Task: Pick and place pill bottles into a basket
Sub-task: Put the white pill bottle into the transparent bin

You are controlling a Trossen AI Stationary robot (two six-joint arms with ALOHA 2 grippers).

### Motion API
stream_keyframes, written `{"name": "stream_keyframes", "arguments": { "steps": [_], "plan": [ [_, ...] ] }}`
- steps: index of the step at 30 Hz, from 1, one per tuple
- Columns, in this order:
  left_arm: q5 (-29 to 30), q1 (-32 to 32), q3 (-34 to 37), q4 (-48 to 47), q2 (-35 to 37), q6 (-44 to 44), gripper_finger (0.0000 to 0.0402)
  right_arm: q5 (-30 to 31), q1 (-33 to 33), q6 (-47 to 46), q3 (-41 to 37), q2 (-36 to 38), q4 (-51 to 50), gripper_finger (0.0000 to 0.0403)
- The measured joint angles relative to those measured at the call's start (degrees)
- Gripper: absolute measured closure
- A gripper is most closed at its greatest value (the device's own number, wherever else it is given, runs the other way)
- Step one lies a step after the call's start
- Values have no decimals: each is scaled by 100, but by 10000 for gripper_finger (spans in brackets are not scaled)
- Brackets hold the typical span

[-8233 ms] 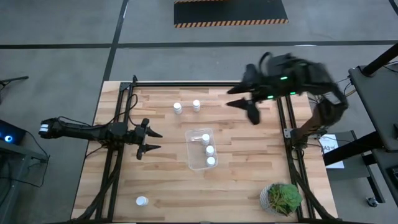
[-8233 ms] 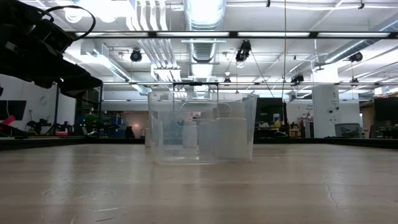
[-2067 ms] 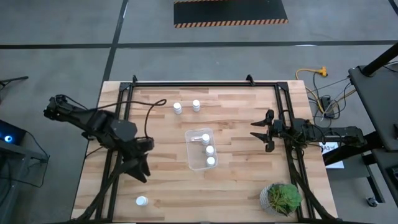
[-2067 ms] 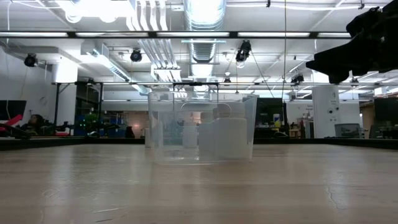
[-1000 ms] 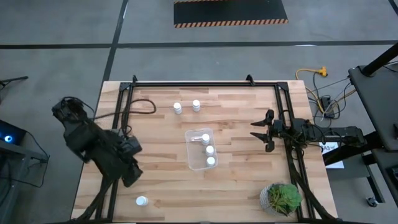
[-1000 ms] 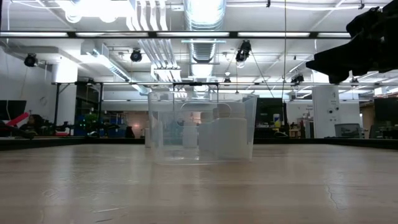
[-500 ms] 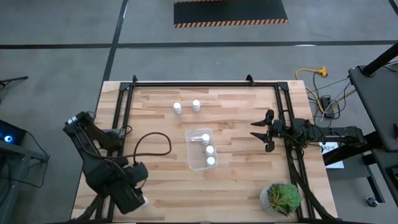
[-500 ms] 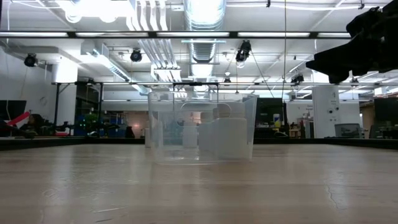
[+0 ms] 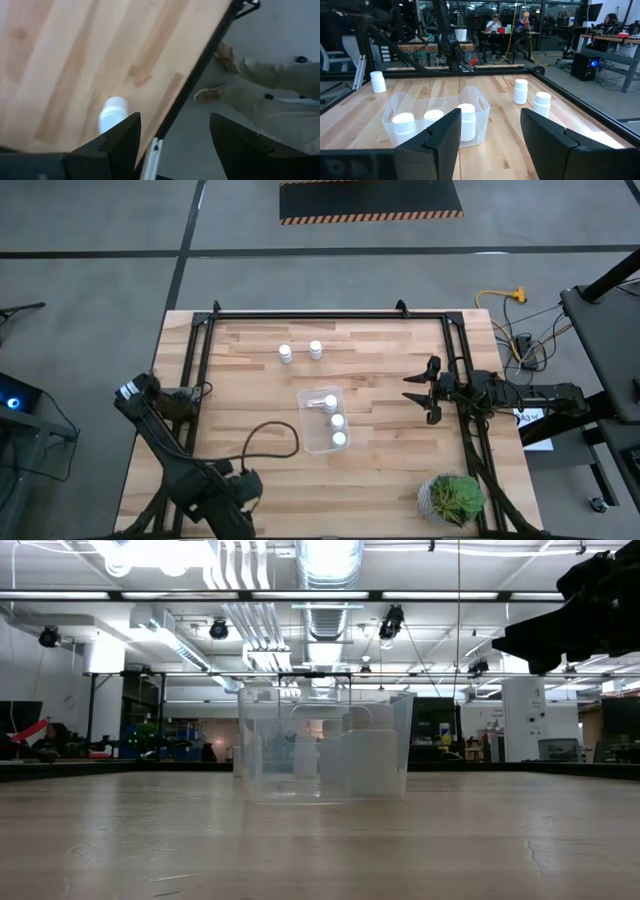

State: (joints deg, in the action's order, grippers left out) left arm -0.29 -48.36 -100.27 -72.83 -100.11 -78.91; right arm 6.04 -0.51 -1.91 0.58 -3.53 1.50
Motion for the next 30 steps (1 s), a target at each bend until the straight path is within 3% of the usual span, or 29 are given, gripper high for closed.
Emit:
{"name": "stream_keyframes", "arguments": {
  "steps": [8, 15, 30],
  "plan": [
    [-367, 0, 9, 93, -156, -5, 182, -1, 0, 0, -2, 0, -1, 209],
    [-376, -28, 14, -585, -123, -821, 182, -1, 0, 0, -2, 0, 0, 209],
    [-156, -816, 350, -1552, -105, -925, 182, -1, 0, 0, -2, 0, 0, 209]
  ]
}}
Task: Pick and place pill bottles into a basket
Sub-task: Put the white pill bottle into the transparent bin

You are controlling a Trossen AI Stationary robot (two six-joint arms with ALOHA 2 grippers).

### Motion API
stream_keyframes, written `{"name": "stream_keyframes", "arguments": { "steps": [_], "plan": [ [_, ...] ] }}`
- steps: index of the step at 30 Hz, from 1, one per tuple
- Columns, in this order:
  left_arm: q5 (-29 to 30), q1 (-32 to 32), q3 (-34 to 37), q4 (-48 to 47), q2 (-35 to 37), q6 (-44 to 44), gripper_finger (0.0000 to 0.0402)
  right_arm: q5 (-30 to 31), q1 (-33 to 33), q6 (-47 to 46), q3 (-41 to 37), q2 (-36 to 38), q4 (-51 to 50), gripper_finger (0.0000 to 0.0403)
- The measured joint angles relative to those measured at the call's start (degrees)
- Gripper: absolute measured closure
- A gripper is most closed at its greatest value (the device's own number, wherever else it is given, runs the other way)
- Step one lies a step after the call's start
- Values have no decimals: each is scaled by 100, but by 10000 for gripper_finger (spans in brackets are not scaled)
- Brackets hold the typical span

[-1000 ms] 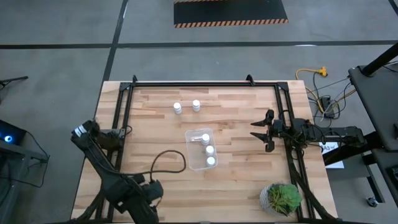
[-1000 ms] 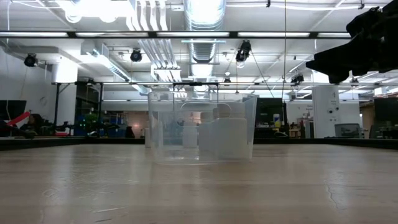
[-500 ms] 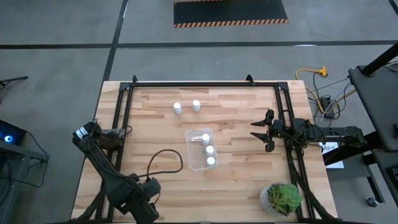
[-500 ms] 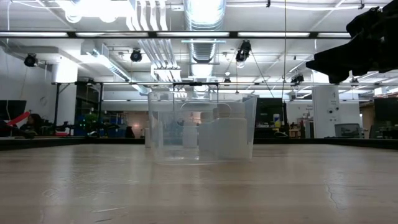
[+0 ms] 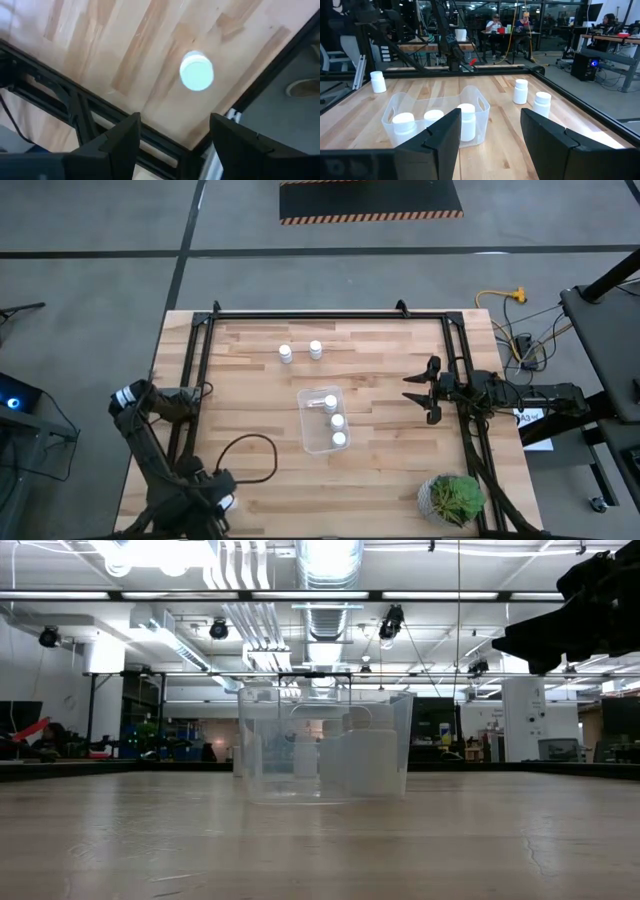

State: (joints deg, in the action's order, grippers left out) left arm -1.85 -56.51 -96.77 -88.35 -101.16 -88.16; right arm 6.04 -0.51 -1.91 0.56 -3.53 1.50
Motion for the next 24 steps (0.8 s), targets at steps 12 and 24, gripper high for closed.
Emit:
{"name": "stream_keyframes", "arguments": {
  "steps": [12, 24],
  "plan": [
    [-113, -96, 131, 33, 7, 13, 182, -1, 0, 0, 0, 0, 0, 209],
    [-480, -85, 270, 92, 12, 102, 83, 0, 0, 0, 0, 0, 0, 209]
  ]
}}
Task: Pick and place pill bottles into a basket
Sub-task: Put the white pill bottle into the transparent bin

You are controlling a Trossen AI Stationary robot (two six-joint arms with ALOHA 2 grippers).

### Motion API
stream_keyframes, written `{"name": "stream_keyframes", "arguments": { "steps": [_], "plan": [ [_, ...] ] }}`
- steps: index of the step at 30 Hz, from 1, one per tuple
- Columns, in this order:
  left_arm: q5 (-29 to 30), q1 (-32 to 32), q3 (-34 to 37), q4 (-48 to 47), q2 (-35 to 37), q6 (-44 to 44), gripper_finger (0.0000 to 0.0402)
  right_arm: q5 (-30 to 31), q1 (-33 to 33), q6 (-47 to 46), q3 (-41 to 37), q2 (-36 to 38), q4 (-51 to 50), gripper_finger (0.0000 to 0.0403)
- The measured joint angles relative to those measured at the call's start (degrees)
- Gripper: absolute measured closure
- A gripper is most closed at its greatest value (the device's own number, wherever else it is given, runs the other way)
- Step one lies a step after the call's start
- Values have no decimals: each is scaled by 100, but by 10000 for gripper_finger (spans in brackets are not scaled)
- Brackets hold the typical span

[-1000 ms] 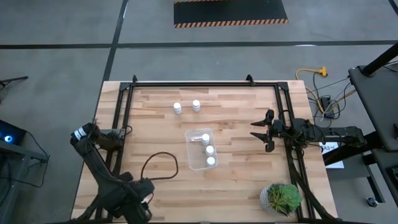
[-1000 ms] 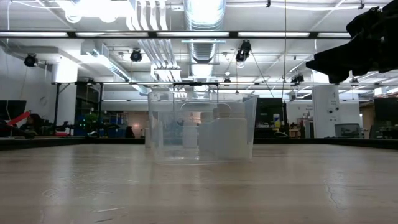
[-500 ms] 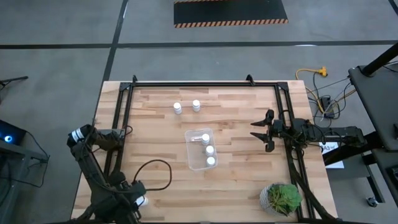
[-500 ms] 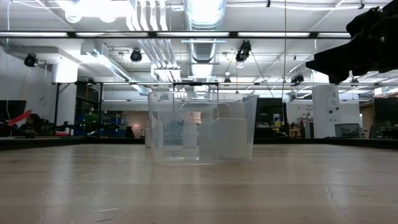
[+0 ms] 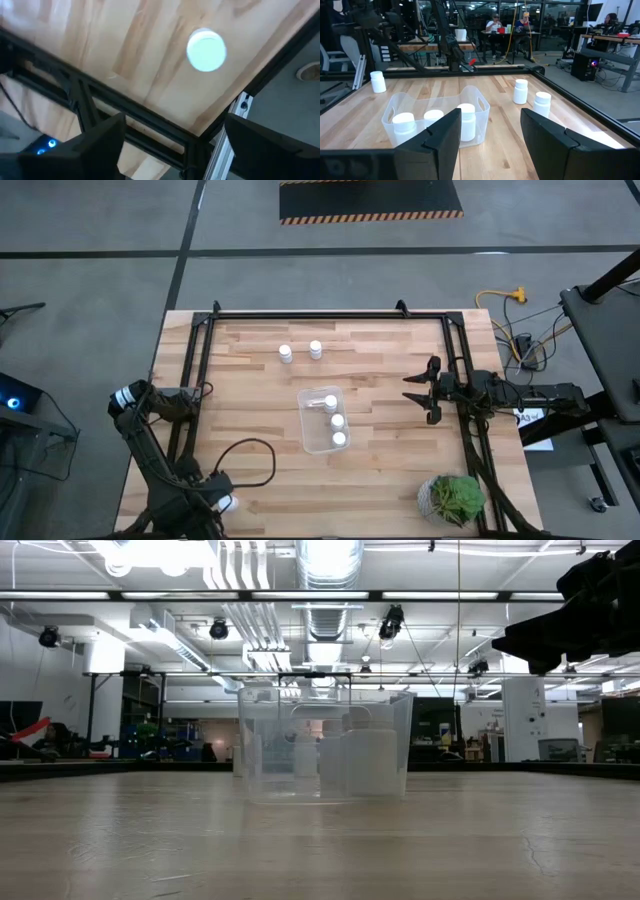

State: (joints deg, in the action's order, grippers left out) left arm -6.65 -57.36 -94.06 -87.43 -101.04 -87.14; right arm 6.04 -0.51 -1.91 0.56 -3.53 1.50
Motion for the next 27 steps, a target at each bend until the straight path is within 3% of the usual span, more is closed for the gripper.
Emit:
{"name": "stream_keyframes", "arguments": {
  "steps": [6, 27],
  "plan": [
    [340, -2, 154, 716, 3, 217, 50, -1, 0, 0, 0, 0, 0, 209],
    [268, 202, 1094, 1952, 5, 371, 50, 0, 0, 0, -2, 0, 0, 209]
  ]
}}
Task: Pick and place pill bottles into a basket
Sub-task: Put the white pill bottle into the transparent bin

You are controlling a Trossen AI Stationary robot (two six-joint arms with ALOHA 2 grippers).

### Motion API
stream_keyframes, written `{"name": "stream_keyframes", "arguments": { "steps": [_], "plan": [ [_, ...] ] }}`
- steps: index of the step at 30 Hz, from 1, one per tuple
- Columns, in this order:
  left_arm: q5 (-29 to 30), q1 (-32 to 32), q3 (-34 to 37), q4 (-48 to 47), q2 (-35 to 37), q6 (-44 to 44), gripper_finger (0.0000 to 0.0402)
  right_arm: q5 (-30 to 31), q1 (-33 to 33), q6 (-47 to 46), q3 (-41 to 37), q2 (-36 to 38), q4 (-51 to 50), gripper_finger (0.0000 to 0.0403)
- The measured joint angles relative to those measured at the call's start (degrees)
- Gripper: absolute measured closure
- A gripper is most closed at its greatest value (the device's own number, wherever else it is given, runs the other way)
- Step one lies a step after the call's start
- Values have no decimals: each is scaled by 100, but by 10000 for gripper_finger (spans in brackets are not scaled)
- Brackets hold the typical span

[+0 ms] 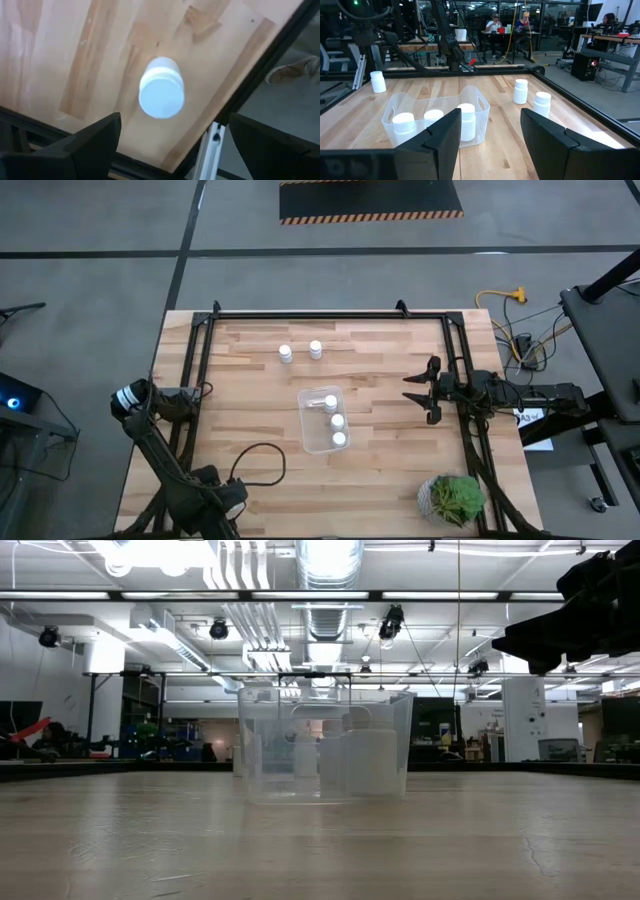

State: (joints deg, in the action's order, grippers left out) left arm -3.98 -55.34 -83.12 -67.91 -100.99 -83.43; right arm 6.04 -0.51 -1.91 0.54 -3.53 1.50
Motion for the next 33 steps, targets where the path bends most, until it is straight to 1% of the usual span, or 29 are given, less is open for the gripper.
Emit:
{"name": "stream_keyframes", "arguments": {
  "steps": [7, 11, 19, 26, 33],
  "plan": [
    [1, 59, 243, 68, 0, -1, 50, 0, 0, 0, 0, 0, 0, 209],
    [-25, 60, 403, 339, 0, -6, 50, -2, 0, 1, 0, 0, 0, 209],
    [-45, 62, 514, 460, -2, -10, 50, -2, 0, 0, 0, 0, 0, 209],
    [-316, 73, 806, 635, -2, -12, 50, -2, 0, 0, 0, 0, 0, 209],
    [-301, 88, 842, 644, -2, 41, 50, -2, 0, 0, 0, 0, 0, 209]
  ]
}}
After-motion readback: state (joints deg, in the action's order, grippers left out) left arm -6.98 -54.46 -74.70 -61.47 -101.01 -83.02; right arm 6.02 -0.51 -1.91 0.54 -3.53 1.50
